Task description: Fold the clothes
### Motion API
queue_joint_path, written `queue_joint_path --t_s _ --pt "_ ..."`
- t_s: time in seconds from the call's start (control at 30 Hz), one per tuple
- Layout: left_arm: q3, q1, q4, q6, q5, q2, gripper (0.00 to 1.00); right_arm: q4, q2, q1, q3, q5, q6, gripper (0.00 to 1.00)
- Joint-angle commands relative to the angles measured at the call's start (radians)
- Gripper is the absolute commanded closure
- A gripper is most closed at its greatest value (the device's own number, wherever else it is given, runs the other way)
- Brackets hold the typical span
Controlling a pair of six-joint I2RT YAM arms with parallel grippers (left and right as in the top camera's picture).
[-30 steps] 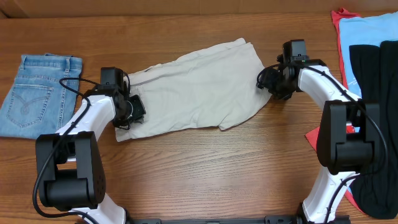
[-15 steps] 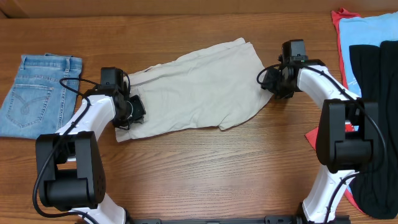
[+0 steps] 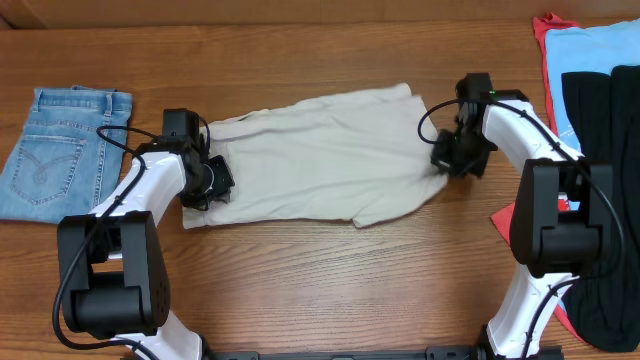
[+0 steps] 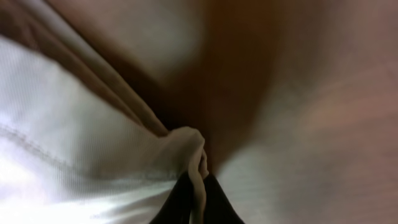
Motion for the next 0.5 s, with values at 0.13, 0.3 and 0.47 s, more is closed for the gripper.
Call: queue_joint_path --t_s 0.13,0.3,0.47 --pt "-0.014 0.022 -0.059 0.019 -0.119 0.043 0.83 -0.117 -0.095 -0.024 -0.026 0.192 0.053 0.96" --pt "-0.013 0.068 -0.060 0.024 -0.079 0.042 0.82 -0.146 -0.100 -0.024 -0.027 0.191 0.075 0.96" --pt "-0.004 0.089 -0.060 0.046 -0.036 0.027 0.82 -0.165 -0.100 -0.019 -0.027 0.158 0.076 0.96"
